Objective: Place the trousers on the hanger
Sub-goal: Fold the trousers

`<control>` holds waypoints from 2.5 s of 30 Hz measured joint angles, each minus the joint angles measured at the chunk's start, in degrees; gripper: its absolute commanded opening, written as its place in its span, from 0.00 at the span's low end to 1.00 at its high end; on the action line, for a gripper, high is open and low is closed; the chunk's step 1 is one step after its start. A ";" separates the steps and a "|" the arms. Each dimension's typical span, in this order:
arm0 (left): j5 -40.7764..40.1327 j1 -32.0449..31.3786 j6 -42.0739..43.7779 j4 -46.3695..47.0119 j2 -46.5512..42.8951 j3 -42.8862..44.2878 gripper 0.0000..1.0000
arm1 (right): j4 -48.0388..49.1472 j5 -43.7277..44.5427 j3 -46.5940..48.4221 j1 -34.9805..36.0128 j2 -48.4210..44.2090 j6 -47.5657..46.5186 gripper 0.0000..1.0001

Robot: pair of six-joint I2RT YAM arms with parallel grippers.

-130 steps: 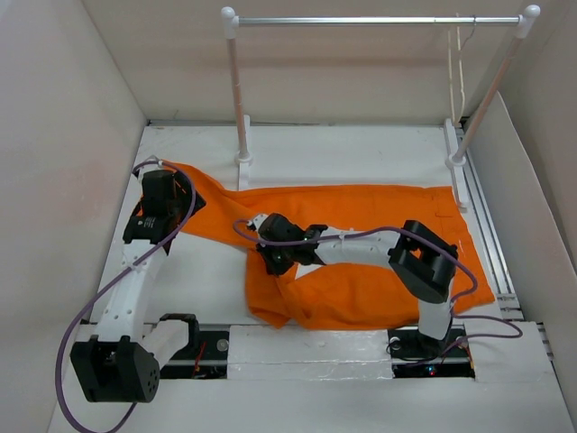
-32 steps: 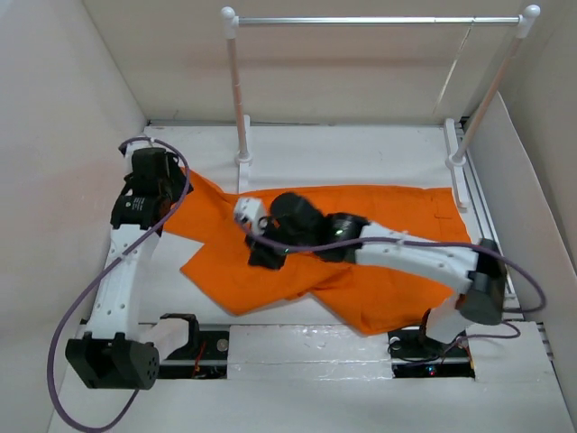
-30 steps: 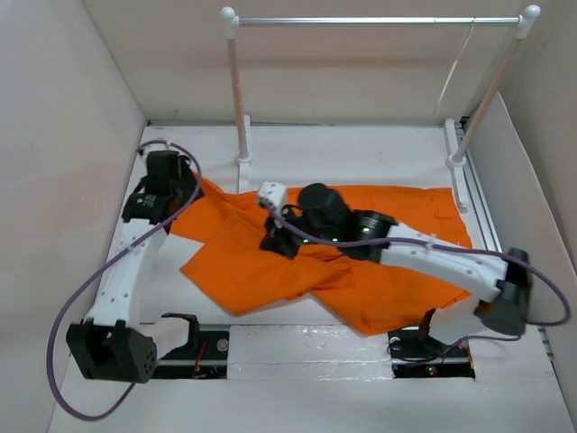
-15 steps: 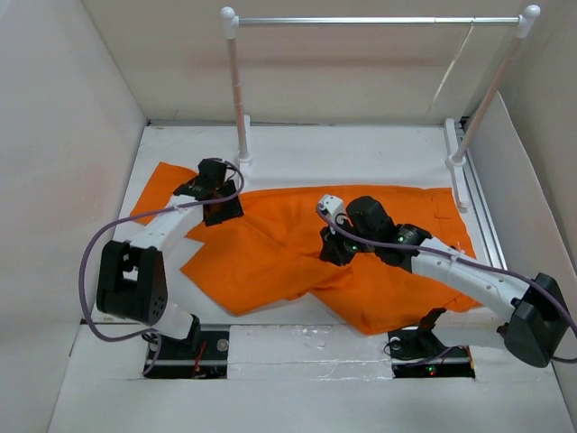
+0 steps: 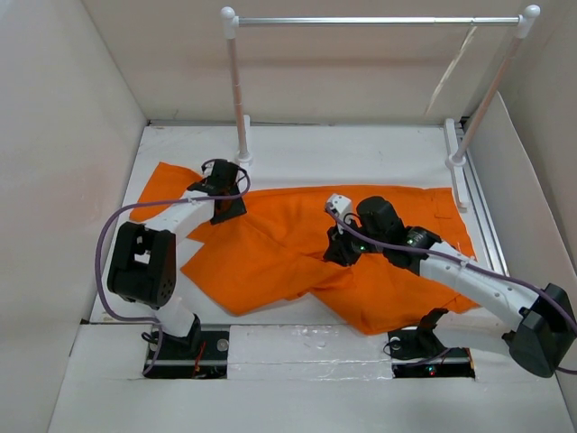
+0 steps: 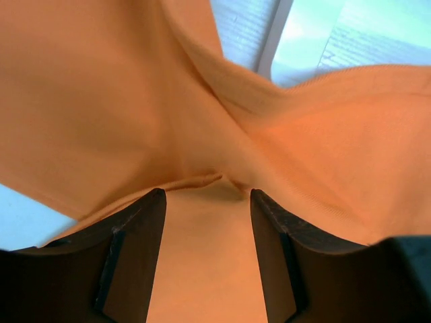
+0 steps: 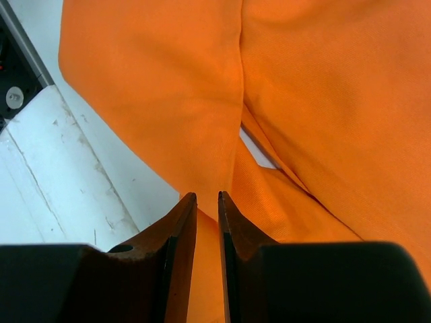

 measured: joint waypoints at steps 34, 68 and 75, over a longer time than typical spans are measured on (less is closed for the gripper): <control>-16.81 2.60 -2.84 -21.29 -23.47 17.97 0.00 | -4.76 3.30 -0.94 -9.25 -2.95 -0.61 0.62; -41.51 2.62 -19.32 -42.53 -67.43 27.28 0.50 | -1.03 -7.96 3.87 -0.42 13.16 -3.08 0.09; -39.95 2.62 -12.24 -36.52 -64.04 33.35 0.47 | 0.85 -10.34 28.68 10.91 32.68 -4.59 0.51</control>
